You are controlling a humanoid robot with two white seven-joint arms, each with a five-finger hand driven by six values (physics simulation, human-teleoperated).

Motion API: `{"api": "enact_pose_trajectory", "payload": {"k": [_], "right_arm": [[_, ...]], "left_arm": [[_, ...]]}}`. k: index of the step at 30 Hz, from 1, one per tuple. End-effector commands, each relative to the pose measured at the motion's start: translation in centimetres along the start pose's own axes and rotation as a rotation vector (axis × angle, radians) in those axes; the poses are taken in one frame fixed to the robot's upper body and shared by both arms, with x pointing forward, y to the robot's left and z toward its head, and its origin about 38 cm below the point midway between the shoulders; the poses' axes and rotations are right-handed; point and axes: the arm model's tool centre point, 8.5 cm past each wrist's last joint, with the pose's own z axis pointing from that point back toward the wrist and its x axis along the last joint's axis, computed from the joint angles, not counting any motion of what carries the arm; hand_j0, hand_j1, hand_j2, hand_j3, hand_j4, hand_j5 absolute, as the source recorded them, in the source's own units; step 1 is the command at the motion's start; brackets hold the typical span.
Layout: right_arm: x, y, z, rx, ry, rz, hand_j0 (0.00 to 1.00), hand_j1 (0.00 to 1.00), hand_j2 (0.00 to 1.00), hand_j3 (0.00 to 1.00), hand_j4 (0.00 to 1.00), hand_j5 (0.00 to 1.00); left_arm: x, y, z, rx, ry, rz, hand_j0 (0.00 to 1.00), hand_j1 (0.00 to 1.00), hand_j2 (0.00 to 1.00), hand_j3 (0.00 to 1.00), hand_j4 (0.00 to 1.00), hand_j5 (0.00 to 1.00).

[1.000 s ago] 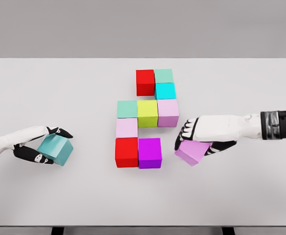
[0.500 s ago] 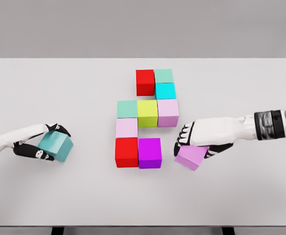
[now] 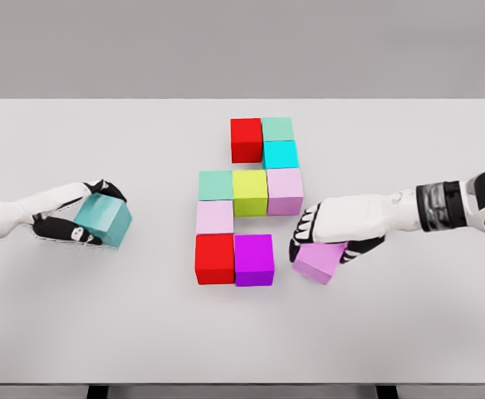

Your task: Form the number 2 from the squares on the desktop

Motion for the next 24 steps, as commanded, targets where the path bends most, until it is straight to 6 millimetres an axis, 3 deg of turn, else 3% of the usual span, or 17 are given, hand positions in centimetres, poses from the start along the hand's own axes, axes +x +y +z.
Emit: {"api": "enact_pose_trajectory", "payload": {"k": [1, 3, 6, 11, 14, 16, 17, 18, 20, 24], "right_arm": [[0.0, -0.1, -0.3, -0.008, -0.006, -0.005, 0.58, 0.58, 0.58, 0.58, 0.58, 0.58], [0.5, -0.2, -0.5, -0.008, -0.019, 0.003, 0.65, 0.65, 0.65, 0.65, 0.65, 0.65], [1.3, -0.3, -0.5, -0.002, -0.036, 0.019, 0.98, 0.98, 0.98, 0.98, 0.98, 0.98], [1.1, -0.7, 0.9, -0.006, -0.007, 0.031, 1.0, 1.0, 1.0, 1.0, 1.0, 1.0], [0.3, -1.9, 3.8, -0.036, 0.067, 0.055, 1.0, 1.0, 1.0, 1.0, 1.0, 1.0], [0.0, -4.9, 6.2, -0.136, 0.108, 0.088, 1.0, 1.0, 1.0, 1.0, 1.0, 1.0], [0.0, -5.3, 7.1, -0.158, 0.114, 0.076, 1.0, 1.0, 1.0, 1.0, 1.0, 1.0], [-0.1, -4.7, 7.8, -0.153, 0.123, 0.05, 1.0, 1.0, 1.0, 1.0, 1.0, 1.0], [-0.4, -1.3, 9.3, -0.088, 0.164, -0.023, 1.0, 1.0, 1.0, 1.0, 1.0, 1.0], [-1.1, 1.3, 10.2, -0.027, 0.199, -0.086, 1.0, 1.0, 1.0, 1.0, 1.0, 1.0]], "left_arm": [[0.1, -0.3, -0.7, 0.008, -0.004, 0.026, 0.37, 0.37, 0.37, 0.37, 0.37, 0.37], [0.4, 0.2, -0.7, 0.017, -0.013, 0.019, 0.35, 0.35, 0.35, 0.35, 0.35, 0.35], [0.8, 0.3, -1.8, 0.033, -0.034, 0.037, 0.34, 0.34, 0.34, 0.34, 0.34, 0.34], [1.3, 0.8, -2.8, 0.052, -0.025, 0.069, 0.33, 0.33, 0.33, 0.33, 0.33, 0.33], [1.5, 1.2, -3.4, 0.063, -0.02, 0.087, 0.32, 0.32, 0.32, 0.32, 0.32, 0.32], [1.8, 1.5, -3.8, 0.073, -0.019, 0.102, 0.32, 0.32, 0.32, 0.32, 0.32, 0.32], [2.0, 1.6, -4.1, 0.078, -0.025, 0.105, 0.31, 0.31, 0.31, 0.31, 0.31, 0.31], [2.3, 1.7, -4.5, 0.084, -0.039, 0.108, 0.31, 0.31, 0.31, 0.31, 0.31, 0.31], [2.0, 1.9, -4.8, 0.092, -0.032, 0.124, 0.3, 0.3, 0.3, 0.3, 0.3, 0.3], [2.4, 2.2, -6.6, 0.105, -0.01, 0.144, 0.3, 0.3, 0.3, 0.3, 0.3, 0.3]]}}
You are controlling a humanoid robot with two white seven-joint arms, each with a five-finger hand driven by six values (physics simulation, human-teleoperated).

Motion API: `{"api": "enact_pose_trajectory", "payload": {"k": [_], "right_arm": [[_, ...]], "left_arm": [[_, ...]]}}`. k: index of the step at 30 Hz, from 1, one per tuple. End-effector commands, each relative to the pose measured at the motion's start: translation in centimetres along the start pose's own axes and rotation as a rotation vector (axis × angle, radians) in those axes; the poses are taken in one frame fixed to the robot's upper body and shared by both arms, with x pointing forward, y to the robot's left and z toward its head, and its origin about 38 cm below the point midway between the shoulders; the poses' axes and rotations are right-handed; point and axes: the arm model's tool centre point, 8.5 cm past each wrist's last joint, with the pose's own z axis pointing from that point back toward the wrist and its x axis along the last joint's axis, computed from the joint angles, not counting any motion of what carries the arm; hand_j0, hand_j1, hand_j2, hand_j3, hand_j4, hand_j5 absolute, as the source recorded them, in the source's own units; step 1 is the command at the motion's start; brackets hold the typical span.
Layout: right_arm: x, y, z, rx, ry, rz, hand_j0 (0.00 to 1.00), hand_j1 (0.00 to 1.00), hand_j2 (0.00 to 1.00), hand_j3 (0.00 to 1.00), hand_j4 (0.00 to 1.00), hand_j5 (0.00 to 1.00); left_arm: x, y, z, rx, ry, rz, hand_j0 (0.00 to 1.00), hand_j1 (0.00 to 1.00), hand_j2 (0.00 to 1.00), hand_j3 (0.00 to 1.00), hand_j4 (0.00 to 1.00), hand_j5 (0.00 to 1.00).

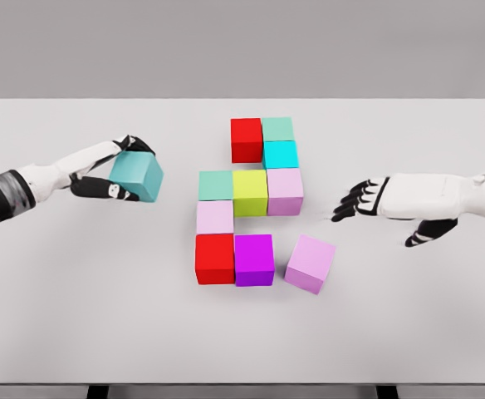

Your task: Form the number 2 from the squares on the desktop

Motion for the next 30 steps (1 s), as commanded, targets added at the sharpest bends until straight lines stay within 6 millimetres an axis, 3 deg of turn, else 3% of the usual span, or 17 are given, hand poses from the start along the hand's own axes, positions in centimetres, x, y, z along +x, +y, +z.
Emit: {"api": "enact_pose_trajectory", "payload": {"k": [1, 8, 14, 30], "right_arm": [[-0.5, 1.6, 0.6, 0.048, 0.025, -0.032, 1.0, 1.0, 1.0, 1.0, 1.0, 1.0], [-0.4, 4.6, -0.6, 0.169, 0.032, -0.003, 1.0, 1.0, 1.0, 1.0, 1.0, 1.0], [0.2, 6.2, -1.6, 0.22, 0.007, -0.002, 1.0, 1.0, 1.0, 1.0, 1.0, 1.0], [-0.1, 5.2, -2.9, 0.197, -0.002, 0.02, 1.0, 1.0, 1.0, 1.0, 1.0, 1.0]], "left_arm": [[-0.2, -0.8, -1.2, 0.002, 0.022, 0.032, 0.3, 0.3, 0.3, 0.3, 0.3, 0.3], [0.9, 1.0, -2.2, 0.038, 0.048, 0.073, 0.3, 0.3, 0.3, 0.3, 0.3, 0.3], [-0.5, 1.8, -4.3, 0.059, 0.078, 0.151, 0.3, 0.3, 0.3, 0.3, 0.3, 0.3], [0.8, 3.0, -10.0, 0.078, 0.111, 0.162, 0.3, 0.3, 0.3, 0.3, 0.3, 0.3]]}}
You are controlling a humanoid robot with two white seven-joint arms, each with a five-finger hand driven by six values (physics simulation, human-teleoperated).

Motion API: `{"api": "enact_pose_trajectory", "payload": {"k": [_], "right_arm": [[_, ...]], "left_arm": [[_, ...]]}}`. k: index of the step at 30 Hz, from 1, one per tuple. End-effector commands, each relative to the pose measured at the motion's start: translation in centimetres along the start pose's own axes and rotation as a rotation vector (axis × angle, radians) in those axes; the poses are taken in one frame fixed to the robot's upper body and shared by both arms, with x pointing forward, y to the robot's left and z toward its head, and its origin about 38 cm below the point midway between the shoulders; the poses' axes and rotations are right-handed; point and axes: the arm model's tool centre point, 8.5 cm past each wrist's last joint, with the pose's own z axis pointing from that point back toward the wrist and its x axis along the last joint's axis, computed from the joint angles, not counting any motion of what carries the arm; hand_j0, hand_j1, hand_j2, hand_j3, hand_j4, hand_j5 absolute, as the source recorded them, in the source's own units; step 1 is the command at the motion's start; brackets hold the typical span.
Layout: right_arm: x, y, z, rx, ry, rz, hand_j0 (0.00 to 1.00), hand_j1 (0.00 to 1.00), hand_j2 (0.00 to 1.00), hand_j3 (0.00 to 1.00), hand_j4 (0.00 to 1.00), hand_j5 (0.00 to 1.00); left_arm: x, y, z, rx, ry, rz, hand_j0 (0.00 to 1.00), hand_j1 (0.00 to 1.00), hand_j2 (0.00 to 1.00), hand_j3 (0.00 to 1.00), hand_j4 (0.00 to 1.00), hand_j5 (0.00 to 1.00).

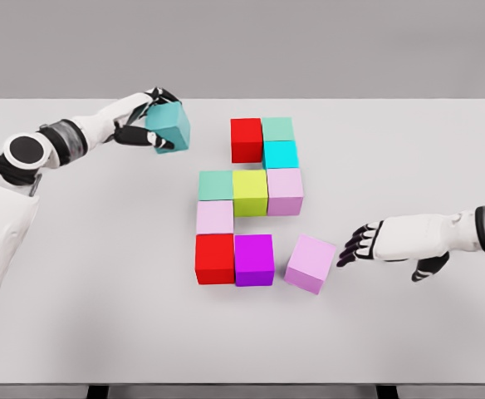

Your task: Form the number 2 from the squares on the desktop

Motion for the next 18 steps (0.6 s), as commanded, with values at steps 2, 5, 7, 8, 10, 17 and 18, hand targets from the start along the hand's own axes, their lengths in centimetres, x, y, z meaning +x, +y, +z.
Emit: {"api": "enact_pose_trajectory", "payload": {"k": [2, 5, 7, 8, 10, 17, 18], "right_arm": [[-0.1, -0.1, -0.3, -0.006, -0.001, -0.003, 1.0, 1.0, 1.0, 1.0, 1.0, 1.0], [-0.4, -0.4, -0.3, -0.01, 0.005, -0.003, 1.0, 1.0, 1.0, 1.0, 1.0, 1.0], [-0.5, -0.5, -0.3, -0.012, 0.007, -0.001, 1.0, 1.0, 1.0, 1.0, 1.0, 1.0], [-0.6, -0.6, -0.2, -0.014, 0.011, 0.0, 1.0, 1.0, 1.0, 1.0, 1.0, 1.0], [-0.9, -0.5, -0.4, -0.016, 0.014, -0.009, 1.0, 1.0, 1.0, 1.0, 1.0, 1.0], [-1.1, -1.4, -1.1, -0.034, 0.007, -0.001, 1.0, 1.0, 1.0, 1.0, 1.0, 1.0], [-1.1, -1.4, -1.1, -0.034, 0.007, -0.001, 1.0, 1.0, 1.0, 1.0, 1.0, 1.0]], "left_arm": [[-0.5, -0.9, -1.2, -0.008, 0.032, 0.003, 0.3, 0.3, 0.3, 0.3, 0.3, 0.3], [-0.5, -0.8, -1.5, -0.007, 0.047, -0.013, 0.3, 0.3, 0.3, 0.3, 0.3, 0.3], [-0.1, -1.0, -2.0, -0.005, 0.059, -0.051, 0.3, 0.3, 0.3, 0.3, 0.3, 0.3], [0.1, -1.0, -2.1, -0.003, 0.06, -0.06, 0.3, 0.3, 0.3, 0.3, 0.3, 0.3], [0.4, -1.3, -2.6, -0.002, 0.08, -0.08, 0.3, 0.3, 0.3, 0.3, 0.3, 0.3], [1.0, -1.5, -4.0, 0.002, 0.13, -0.102, 0.3, 0.3, 0.3, 0.3, 0.3, 0.3], [1.1, -1.5, -4.2, 0.001, 0.13, -0.098, 0.3, 0.3, 0.3, 0.3, 0.3, 0.3]]}}
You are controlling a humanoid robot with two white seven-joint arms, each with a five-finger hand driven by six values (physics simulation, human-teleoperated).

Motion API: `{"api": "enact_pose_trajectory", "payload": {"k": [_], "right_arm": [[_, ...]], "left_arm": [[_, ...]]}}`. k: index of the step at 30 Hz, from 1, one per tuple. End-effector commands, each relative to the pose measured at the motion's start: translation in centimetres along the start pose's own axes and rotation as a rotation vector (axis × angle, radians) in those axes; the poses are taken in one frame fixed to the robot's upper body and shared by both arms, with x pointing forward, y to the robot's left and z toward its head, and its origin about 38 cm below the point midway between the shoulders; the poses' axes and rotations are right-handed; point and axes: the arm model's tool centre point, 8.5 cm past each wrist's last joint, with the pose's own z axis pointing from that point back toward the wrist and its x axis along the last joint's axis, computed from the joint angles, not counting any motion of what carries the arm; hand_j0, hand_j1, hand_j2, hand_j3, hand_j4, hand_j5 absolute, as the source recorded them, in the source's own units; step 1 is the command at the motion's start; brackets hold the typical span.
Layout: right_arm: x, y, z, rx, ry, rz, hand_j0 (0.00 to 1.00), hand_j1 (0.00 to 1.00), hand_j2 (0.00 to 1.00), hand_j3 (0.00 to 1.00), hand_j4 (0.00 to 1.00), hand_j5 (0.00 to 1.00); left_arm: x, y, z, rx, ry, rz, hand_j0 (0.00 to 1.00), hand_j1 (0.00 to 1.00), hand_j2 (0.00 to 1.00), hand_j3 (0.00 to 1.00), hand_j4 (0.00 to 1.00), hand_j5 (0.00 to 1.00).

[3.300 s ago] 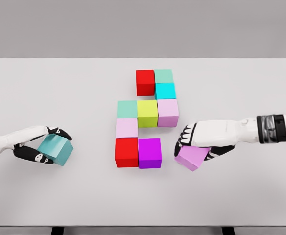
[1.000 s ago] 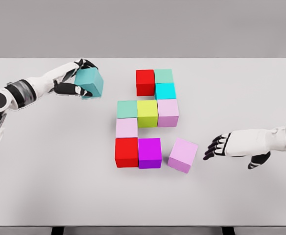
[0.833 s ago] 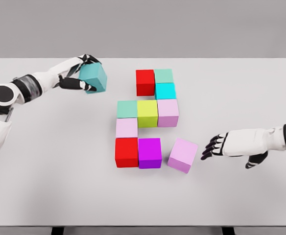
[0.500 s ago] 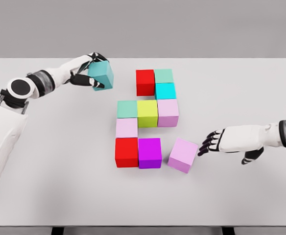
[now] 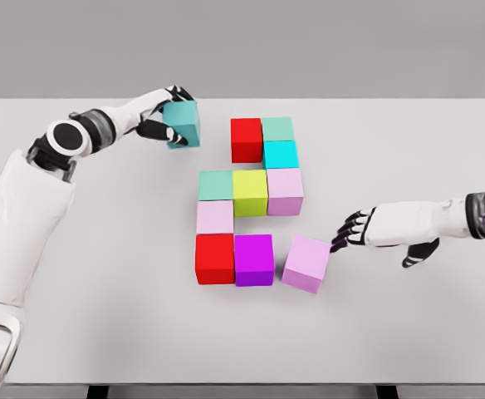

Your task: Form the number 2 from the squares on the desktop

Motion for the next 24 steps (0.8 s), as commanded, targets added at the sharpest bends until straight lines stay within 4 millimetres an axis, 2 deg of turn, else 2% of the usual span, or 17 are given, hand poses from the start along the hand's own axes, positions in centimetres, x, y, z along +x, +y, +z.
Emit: {"api": "enact_pose_trajectory", "payload": {"k": [1, 8, 20, 24], "right_arm": [[0.0, -0.1, -0.2, -0.007, -0.004, -0.005, 1.0, 1.0, 1.0, 1.0, 1.0, 1.0], [0.0, -1.0, -0.4, -0.022, -0.008, 0.009, 1.0, 1.0, 1.0, 1.0, 1.0, 1.0], [0.0, -2.0, -0.7, -0.049, -0.018, 0.016, 1.0, 1.0, 1.0, 1.0, 1.0, 1.0], [-1.0, -1.6, -0.2, -0.052, 0.011, -0.012, 1.0, 1.0, 1.0, 1.0, 1.0, 1.0]], "left_arm": [[-0.3, -0.9, -0.7, -0.014, 0.02, 0.02, 0.3, 0.3, 0.3, 0.3, 0.3, 0.3], [0.4, -1.9, -1.9, -0.03, 0.029, 0.012, 0.3, 0.3, 0.3, 0.3, 0.3, 0.3], [1.3, -2.4, -3.2, -0.044, 0.045, 0.014, 0.3, 0.3, 0.3, 0.3, 0.3, 0.3], [1.6, -2.6, -3.5, -0.044, 0.047, 0.002, 0.3, 0.3, 0.3, 0.3, 0.3, 0.3]]}}
